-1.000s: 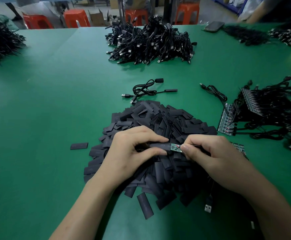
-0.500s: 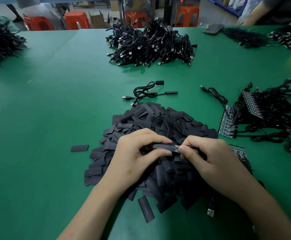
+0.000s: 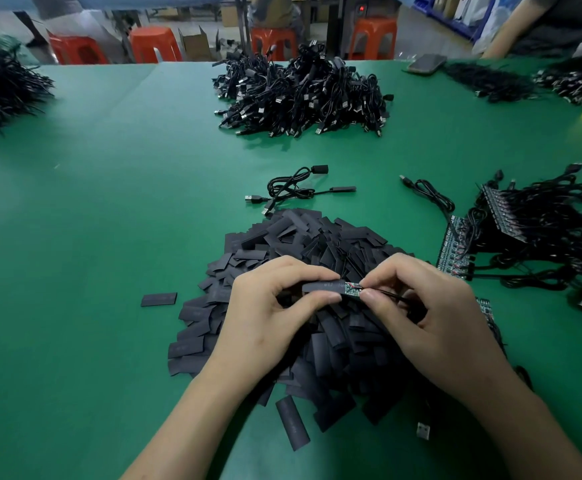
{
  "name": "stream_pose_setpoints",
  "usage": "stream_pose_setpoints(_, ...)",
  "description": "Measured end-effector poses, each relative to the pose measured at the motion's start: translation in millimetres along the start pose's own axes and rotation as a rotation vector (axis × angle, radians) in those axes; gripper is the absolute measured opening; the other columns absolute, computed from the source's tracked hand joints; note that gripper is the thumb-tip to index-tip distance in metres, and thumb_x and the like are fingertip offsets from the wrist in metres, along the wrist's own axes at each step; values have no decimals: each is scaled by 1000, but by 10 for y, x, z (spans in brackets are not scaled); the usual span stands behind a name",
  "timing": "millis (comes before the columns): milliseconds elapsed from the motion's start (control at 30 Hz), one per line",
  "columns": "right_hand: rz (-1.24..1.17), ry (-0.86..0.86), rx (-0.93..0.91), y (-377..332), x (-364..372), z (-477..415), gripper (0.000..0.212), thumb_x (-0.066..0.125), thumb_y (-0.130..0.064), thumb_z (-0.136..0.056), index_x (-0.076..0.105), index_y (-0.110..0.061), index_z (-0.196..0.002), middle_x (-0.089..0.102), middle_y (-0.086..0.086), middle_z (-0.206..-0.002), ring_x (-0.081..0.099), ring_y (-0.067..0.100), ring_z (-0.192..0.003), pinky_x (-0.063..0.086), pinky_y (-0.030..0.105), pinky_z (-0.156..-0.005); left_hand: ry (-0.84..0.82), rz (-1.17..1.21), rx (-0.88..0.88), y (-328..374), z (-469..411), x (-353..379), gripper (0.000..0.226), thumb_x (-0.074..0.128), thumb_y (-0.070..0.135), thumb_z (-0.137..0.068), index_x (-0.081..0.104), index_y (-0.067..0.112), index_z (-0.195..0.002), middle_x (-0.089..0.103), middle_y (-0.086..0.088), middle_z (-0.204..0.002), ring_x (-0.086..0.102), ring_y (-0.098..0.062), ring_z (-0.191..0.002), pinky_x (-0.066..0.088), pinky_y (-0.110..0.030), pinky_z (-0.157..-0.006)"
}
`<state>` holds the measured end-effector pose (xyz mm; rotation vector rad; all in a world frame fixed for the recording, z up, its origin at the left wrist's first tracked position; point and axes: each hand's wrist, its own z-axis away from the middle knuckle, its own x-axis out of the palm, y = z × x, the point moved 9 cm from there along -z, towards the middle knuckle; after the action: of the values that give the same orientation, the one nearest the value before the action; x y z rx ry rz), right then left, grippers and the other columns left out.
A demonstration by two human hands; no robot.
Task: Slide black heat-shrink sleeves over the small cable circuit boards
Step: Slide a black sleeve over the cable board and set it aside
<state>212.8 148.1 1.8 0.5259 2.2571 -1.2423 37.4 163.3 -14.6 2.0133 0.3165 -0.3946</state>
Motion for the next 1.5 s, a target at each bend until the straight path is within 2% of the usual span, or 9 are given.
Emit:
stream_pose_setpoints(100, 43, 7, -47, -38, -6, -2, 4, 67, -21, -92, 65, -24, -90, 61, -13, -86, 61, 8, -81, 39, 13, -68, 4, 16, -15, -20, 7, 2, 18, 83, 25, -81, 80, 27, -99, 73, 13, -92, 69, -10, -89, 49, -20, -81)
stream_pose_setpoints(333, 92, 17, -101, -87, -8, 7, 4, 68, -19, -93, 69, -20, -90, 62, -11, -87, 62, 8, -82, 41, 16, -69, -42, 44, -9, -12, 23, 78, 18, 83, 20, -83, 80, 26, -100, 74, 14, -95, 70, -10, -93, 48, -16, -84)
stream_pose_setpoints(500, 100, 46, -125, -98, -35, 9, 3, 69, -17, -92, 72, -16, -90, 65, -10, -89, 63, 6, -85, 42, 14, -72, -7, 109, -43, -45, 42, 78, 19, 81, 19, -84, 80, 26, -102, 74, 13, -97, 70, -11, -96, 49, -17, -84)
stream_pose_setpoints(667, 102, 54, -143, -108, -42, 18, 4, 70, -18, -92, 73, -15, -90, 65, -8, -90, 64, 9, -84, 49, 26, -71, 0, 166, -85, -87, 61, 109, 18, 81, 17, -85, 80, 25, -101, 75, 11, -98, 70, -15, -98, 50, -20, -85)
stream_pose_setpoints(800, 128, 45, -147, -109, -40, 24, 4, 70, -17, -91, 73, -15, -89, 65, -8, -90, 64, 8, -84, 50, 28, -72, -12, 163, -87, -73, 66, 126, 19, 81, 16, -84, 80, 24, -101, 74, 11, -98, 70, -15, -98, 50, -19, -86)
stream_pose_setpoints(1000, 53, 39, -94, -78, -23, 16, 4, 72, -19, -90, 73, -19, -95, 65, -13, -90, 63, 4, -86, 42, 12, -73, -21, 136, -44, -17, 45, 106, 20, 82, 15, -84, 80, 24, -102, 74, 12, -98, 70, -13, -98, 48, -17, -86)
stream_pose_setpoints(1100, -7, 79, -8, 6, -72, 17, 18, 76, -26, -87, 71, -27, -105, 66, -14, -89, 64, 11, -81, 47, 17, -72, 10, 149, -40, -3, 42, 88, 20, 81, 17, -84, 79, 26, -102, 73, 12, -98, 70, -13, -96, 48, -18, -85)
stream_pose_setpoints(1267, 33, 149, 6, -10, -102, 40, 5, 76, -26, -87, 74, -25, -91, 70, -20, -87, 67, -1, -83, 48, 14, -72, 57, 130, -5, 45, 47, 52, 20, 80, 16, -85, 78, 27, -101, 73, 13, -96, 70, -13, -95, 48, -17, -84)
stream_pose_setpoints(1500, 31, 186, 0, -49, -96, 58, 2, 77, -21, -85, 76, -21, -87, 71, -20, -88, 66, -5, -84, 46, 8, -74, 58, 98, 13, 76, 48, 52, 22, 83, 10, -82, 80, 20, -101, 74, 12, -97, 71, -11, -95, 49, -18, -85)
